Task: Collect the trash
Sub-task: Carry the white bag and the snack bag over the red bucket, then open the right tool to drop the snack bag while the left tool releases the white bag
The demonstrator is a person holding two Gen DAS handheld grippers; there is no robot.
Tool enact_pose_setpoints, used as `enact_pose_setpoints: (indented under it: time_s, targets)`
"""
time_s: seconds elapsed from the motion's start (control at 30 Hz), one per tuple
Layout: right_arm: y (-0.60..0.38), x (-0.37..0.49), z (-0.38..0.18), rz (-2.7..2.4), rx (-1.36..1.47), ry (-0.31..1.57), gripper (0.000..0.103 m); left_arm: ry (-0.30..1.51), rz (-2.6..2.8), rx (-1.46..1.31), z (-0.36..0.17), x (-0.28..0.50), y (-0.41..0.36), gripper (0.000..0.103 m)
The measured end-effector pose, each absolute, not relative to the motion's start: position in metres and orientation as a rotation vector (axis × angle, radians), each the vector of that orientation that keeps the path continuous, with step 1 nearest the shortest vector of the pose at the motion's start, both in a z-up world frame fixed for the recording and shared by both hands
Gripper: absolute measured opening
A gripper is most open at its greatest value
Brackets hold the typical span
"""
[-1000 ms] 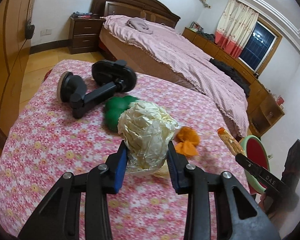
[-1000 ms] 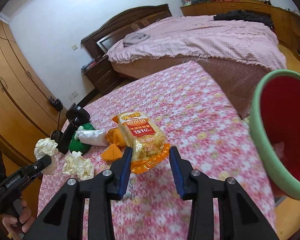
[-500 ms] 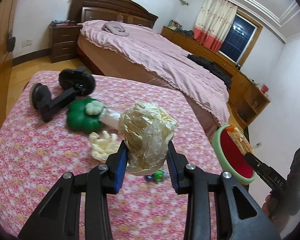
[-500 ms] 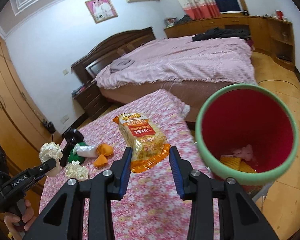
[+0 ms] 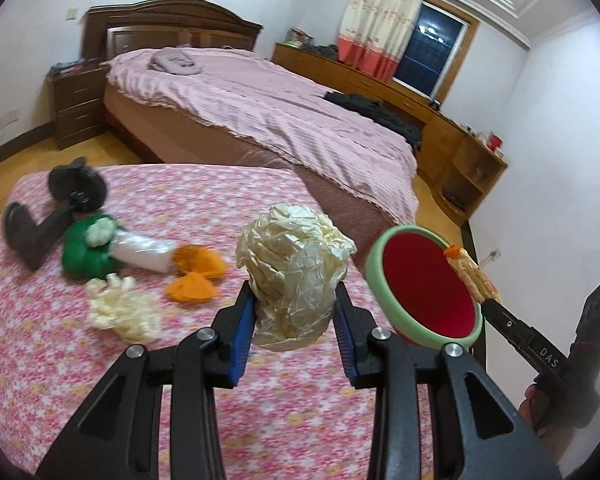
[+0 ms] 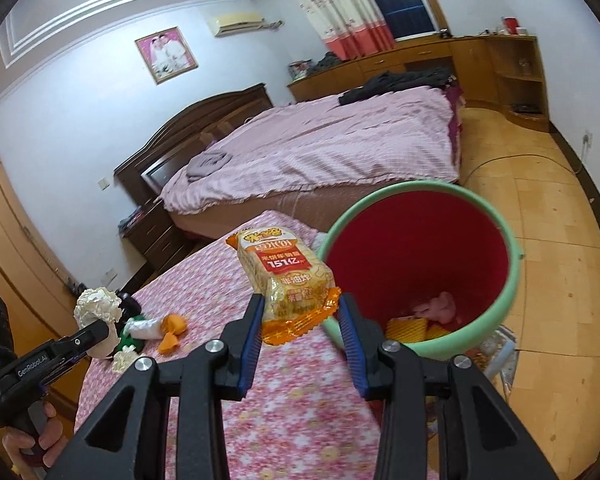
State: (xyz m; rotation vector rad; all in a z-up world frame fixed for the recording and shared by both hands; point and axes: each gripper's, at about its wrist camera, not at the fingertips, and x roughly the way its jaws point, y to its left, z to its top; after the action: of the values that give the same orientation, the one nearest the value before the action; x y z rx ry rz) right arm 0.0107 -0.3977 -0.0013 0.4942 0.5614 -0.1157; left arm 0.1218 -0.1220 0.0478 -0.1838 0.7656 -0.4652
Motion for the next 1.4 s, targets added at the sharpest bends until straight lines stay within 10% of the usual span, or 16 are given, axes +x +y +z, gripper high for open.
enact_pose_setpoints:
  time_s: [1.4]
  targets:
    - [-0.521,0.012,-0.064,-0.243,0.654,0.658,0.043,0.946,-0.749,0.043,-0.02,0.153,-0.341,0.047]
